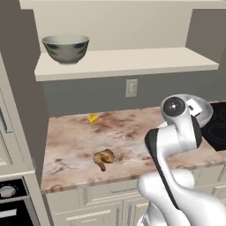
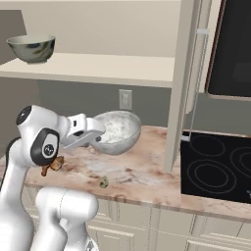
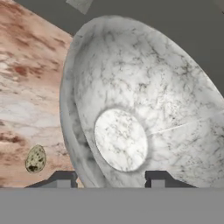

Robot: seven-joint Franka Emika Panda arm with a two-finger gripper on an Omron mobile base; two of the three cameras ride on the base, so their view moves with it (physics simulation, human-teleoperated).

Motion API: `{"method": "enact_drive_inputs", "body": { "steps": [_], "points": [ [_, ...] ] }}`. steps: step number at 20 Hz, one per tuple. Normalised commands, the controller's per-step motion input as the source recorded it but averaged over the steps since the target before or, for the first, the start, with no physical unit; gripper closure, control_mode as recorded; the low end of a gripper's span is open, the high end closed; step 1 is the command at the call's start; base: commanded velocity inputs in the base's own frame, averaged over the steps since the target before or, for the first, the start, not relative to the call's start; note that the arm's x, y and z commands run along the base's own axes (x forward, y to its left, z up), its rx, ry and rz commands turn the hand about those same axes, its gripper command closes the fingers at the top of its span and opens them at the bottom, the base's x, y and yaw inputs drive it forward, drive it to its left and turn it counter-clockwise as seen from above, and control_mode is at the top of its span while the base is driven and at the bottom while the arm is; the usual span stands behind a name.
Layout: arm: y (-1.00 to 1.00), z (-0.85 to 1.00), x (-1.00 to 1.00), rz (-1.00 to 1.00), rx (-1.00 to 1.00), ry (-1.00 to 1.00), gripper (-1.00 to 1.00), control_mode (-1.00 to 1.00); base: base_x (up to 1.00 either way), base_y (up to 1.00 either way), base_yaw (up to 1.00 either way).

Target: Pick both bowls and place them on the counter. Then place the egg in one bowl and place the chicken drumstick in the other bowl.

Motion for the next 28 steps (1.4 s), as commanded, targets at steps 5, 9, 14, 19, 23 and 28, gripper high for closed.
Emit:
{"method": "enact_drive_inputs", "body": {
  "steps": [5,9,14,19,23,28],
  "points": [
    [-0.19,-0.35,0.23,0.01,0.11,0.07,1.0,-1.0,0.0,0.0,0.0],
    [-0.21,-0.41,0.28,0.05,0.07,0.07,1.0,-1.0,0.0,0.0,0.0],
    [-0.22,-0.55,0.3,0.08,0.01,0.04,1.0,-1.0,0.0,0.0,0.0],
    [-0.25,-0.47,0.18,0.11,0.0,0.0,1.0,-1.0,0.0,0.0,0.0],
    [-0.2,-0.52,0.27,0.12,0.0,0.02,1.0,-1.0,0.0,0.0,0.0],
    [-0.15,-0.48,0.28,0.11,0.0,0.04,1.0,-1.0,0.0,0.0,0.0]
  ]
}}
